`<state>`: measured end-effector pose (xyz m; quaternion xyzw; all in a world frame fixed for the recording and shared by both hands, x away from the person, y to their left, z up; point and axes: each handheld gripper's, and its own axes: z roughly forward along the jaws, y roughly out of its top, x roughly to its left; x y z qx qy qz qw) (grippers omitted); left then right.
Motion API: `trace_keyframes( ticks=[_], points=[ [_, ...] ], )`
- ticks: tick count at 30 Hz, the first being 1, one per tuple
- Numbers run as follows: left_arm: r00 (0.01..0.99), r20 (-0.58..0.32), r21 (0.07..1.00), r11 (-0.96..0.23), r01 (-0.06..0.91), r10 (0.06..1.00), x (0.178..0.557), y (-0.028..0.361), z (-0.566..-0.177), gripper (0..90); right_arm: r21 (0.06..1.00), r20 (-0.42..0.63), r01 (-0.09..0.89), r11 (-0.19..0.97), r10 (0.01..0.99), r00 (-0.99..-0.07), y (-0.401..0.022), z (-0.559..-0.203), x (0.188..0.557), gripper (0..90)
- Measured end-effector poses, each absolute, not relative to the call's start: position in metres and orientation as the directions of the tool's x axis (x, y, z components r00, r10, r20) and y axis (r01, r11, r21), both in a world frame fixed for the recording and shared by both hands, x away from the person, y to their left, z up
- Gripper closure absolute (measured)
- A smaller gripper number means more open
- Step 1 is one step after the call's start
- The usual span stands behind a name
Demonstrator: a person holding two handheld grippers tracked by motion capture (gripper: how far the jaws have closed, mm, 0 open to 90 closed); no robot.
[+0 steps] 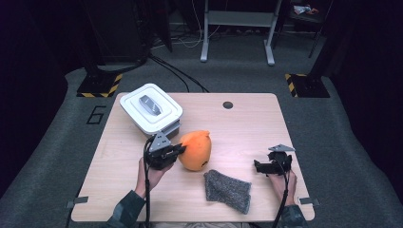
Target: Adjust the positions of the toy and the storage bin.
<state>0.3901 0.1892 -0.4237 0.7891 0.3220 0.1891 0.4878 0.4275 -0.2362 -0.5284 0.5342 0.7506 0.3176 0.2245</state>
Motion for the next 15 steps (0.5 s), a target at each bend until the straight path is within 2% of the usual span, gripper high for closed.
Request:
trace_keyframes(
  ticks=[15],
  points=[
    [0.678,-0.03,0.902,-0.273,0.336,0.735,0.358,0.234,-0.425,84.1,0.716,0.005,0.661,0.226,0.944,-0.329,-0.236,-0.528,0.427,2.0]
  ],
)
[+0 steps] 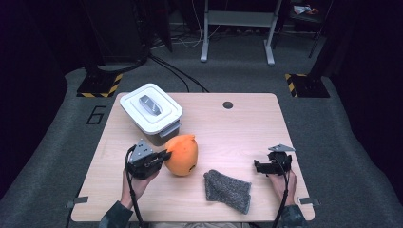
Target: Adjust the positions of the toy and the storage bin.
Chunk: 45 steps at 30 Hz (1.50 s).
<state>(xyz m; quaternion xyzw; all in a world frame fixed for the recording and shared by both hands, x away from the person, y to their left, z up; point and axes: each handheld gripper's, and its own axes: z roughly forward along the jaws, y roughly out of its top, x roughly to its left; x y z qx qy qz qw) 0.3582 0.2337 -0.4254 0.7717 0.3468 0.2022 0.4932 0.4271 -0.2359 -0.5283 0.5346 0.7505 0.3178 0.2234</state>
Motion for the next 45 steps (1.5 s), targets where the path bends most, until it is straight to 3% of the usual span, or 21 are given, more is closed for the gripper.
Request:
trace_keyframes(
  ticks=[15,24,37,42,45],
  points=[
    [0.59,-0.064,0.893,-0.218,0.394,0.805,0.323,0.279,-0.431,84.0,0.717,0.002,0.658,0.232,0.943,-0.334,-0.236,-0.528,0.427,2.1],
    [0.412,-0.088,0.868,-0.133,0.478,0.907,0.313,0.313,-0.44,84.0,0.717,0.001,0.658,0.232,0.943,-0.333,-0.236,-0.528,0.427,2.1],
    [0.25,-0.128,0.837,-0.031,0.546,0.96,0.324,0.353,-0.459,83.3,0.716,-0.005,0.656,0.24,0.941,-0.338,-0.236,-0.528,0.428,2.1],
    [0.197,-0.146,0.818,0.006,0.575,0.97,0.341,0.365,-0.466,77.0,0.715,-0.004,0.657,0.239,0.941,-0.338,-0.236,-0.528,0.427,2.1],
    [0.161,-0.137,0.816,0.019,0.578,0.977,0.348,0.369,-0.466,67.5,0.715,-0.004,0.657,0.239,0.941,-0.338,-0.236,-0.528,0.428,2.1]
  ],
)
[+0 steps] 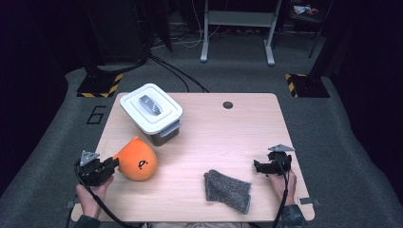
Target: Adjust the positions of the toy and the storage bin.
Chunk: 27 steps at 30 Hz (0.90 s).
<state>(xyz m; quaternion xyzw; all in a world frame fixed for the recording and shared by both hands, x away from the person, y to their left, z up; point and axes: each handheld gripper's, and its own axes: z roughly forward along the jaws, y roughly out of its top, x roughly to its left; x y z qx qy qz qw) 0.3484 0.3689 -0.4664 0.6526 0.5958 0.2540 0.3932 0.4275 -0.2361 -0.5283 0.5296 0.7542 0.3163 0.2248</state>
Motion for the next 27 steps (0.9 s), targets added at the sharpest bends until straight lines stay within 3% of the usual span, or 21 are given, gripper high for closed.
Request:
trace_keyframes(
  ticks=[7,18,27],
  points=[
    [0.136,-0.135,0.799,0.027,0.601,0.981,0.357,0.375,-0.464,48.3,0.716,-0.003,0.656,0.238,0.941,-0.338,-0.236,-0.528,0.428,2.2],
    [0.14,-0.129,0.809,0.022,0.587,0.982,0.359,0.381,-0.453,30.8,0.716,-0.003,0.657,0.238,0.941,-0.338,-0.236,-0.528,0.428,2.2],
    [0.244,-0.126,0.829,-0.033,0.559,0.962,0.376,0.363,-0.431,18.1,0.716,-0.001,0.657,0.236,0.941,-0.338,-0.236,-0.528,0.428,2.2]
  ],
)
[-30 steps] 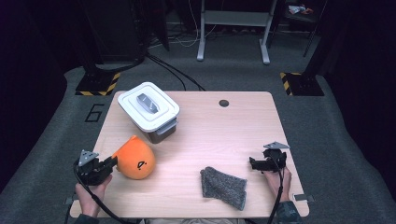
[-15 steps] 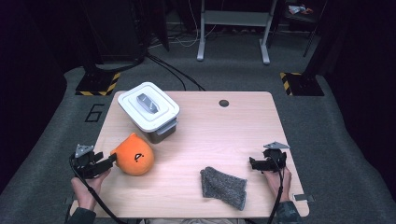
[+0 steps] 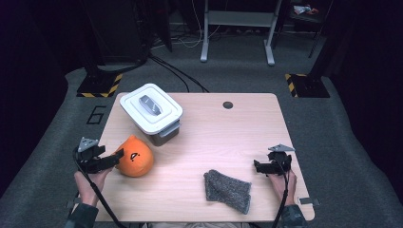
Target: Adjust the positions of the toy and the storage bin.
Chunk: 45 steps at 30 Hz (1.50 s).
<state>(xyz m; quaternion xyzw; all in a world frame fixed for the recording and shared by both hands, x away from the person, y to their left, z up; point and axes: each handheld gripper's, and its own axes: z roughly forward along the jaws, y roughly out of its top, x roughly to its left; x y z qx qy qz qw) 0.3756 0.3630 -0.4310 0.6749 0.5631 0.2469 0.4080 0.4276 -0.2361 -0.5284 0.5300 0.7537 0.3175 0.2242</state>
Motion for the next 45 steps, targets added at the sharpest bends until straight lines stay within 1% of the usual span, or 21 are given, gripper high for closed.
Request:
trace_keyframes(
  ticks=[1,3,4,5,6,7,8,9,12,13,14,19,20,21,23,30,33,34,36,38,45],
  points=[
    [0.267,-0.114,0.831,-0.056,0.553,0.957,0.38,0.357,-0.427,14.8,0.716,-0.002,0.656,0.238,0.941,-0.339,-0.236,-0.528,0.428,2.2],
    [0.281,-0.104,0.835,-0.07,0.546,0.954,0.384,0.353,-0.424,13.3,0.716,-0.002,0.656,0.238,0.941,-0.339,-0.236,-0.528,0.428,2.2],
    [0.312,-0.097,0.834,-0.094,0.544,0.945,0.391,0.346,-0.419,11.4,0.717,0.001,0.657,0.234,0.942,-0.337,-0.236,-0.528,0.427,2.3],
    [0.312,-0.097,0.834,-0.094,0.544,0.945,0.391,0.346,-0.419,9.4,0.717,0.002,0.657,0.233,0.942,-0.336,-0.236,-0.528,0.427,2.3],
    [0.328,-0.085,0.83,-0.115,0.545,0.941,0.397,0.341,-0.415,9.4,0.717,0.002,0.657,0.233,0.942,-0.336,-0.236,-0.528,0.427,2.3],
    [0.33,-0.072,0.834,-0.125,0.537,0.941,0.401,0.336,-0.413,7.6,0.717,0.001,0.657,0.234,0.942,-0.336,-0.236,-0.528,0.427,2.2],
    [0.358,-0.063,0.825,-0.153,0.545,0.932,0.411,0.33,-0.408,5.0,0.717,0.001,0.657,0.232,0.943,-0.333,-0.236,-0.528,0.428,2.2],
    [0.364,-0.072,0.823,-0.151,0.548,0.928,0.416,0.327,-0.406,2.4,0.717,0.002,0.658,0.231,0.943,-0.334,-0.236,-0.528,0.428,2.2],
    [0.385,-0.063,0.821,-0.172,0.545,0.921,0.429,0.317,-0.398,0.6,0.717,0.002,0.657,0.232,0.942,-0.335,-0.236,-0.528,0.428,2.2],
    [0.385,-0.063,0.821,-0.172,0.545,0.921,0.429,0.317,-0.398,0.6,0.717,0.002,0.657,0.232,0.942,-0.335,-0.236,-0.528,0.428,2.2],
    [0.405,-0.044,0.821,-0.198,0.535,0.913,0.439,0.31,-0.393,0.1,0.716,-0.002,0.657,0.237,0.941,-0.337,-0.236,-0.528,0.427,2.2],
    [0.425,-0.051,0.835,-0.195,0.515,0.904,0.453,0.299,-0.388,0.0,0.717,0.003,0.658,0.231,0.943,-0.334,-0.236,-0.528,0.427,2.3],
    [0.437,-0.031,0.835,-0.217,0.506,0.899,0.461,0.293,-0.388,0.0,0.718,0.002,0.657,0.231,0.942,-0.334,-0.236,-0.528,0.427,2.3],
    [0.437,-0.031,0.835,-0.217,0.506,0.899,0.461,0.293,-0.388,0.0,0.718,0.002,0.657,0.231,0.942,-0.334,-0.236,-0.528,0.427,2.3],
    [0.453,-0.041,0.817,-0.231,0.528,0.891,0.477,0.286,-0.39,0.0,0.717,0.002,0.657,0.232,0.942,-0.335,-0.236,-0.528,0.427,2.5],
    [0.445,-0.009,0.789,-0.267,0.554,0.895,0.501,0.279,-0.4,1.5,0.717,0.003,0.657,0.232,0.942,-0.335,-0.236,-0.528,0.427,2.5],
    [0.445,0.002,0.778,-0.281,0.562,0.896,0.506,0.278,-0.401,1.8,0.718,0.003,0.657,0.231,0.942,-0.335,-0.236,-0.528,0.427,2.6],
    [0.442,0.026,0.774,-0.297,0.558,0.897,0.509,0.278,-0.403,1.8,0.717,0.003,0.657,0.231,0.942,-0.335,-0.236,-0.528,0.427,2.7],
    [0.423,0.02,0.782,-0.278,0.558,0.906,0.512,0.278,-0.404,1.7,0.718,0.004,0.657,0.229,0.943,-0.334,-0.236,-0.528,0.427,2.8],
    [0.414,0.042,0.779,-0.29,0.556,0.909,0.514,0.278,-0.404,1.8,0.718,0.004,0.657,0.23,0.942,-0.335,-0.236,-0.528,0.427,2.8],
    [0.413,0.056,0.773,-0.301,0.558,0.909,0.516,0.281,-0.406,1.9,0.718,0.004,0.656,0.23,0.942,-0.335,-0.236,-0.528,0.427,2.8]
  ],
)
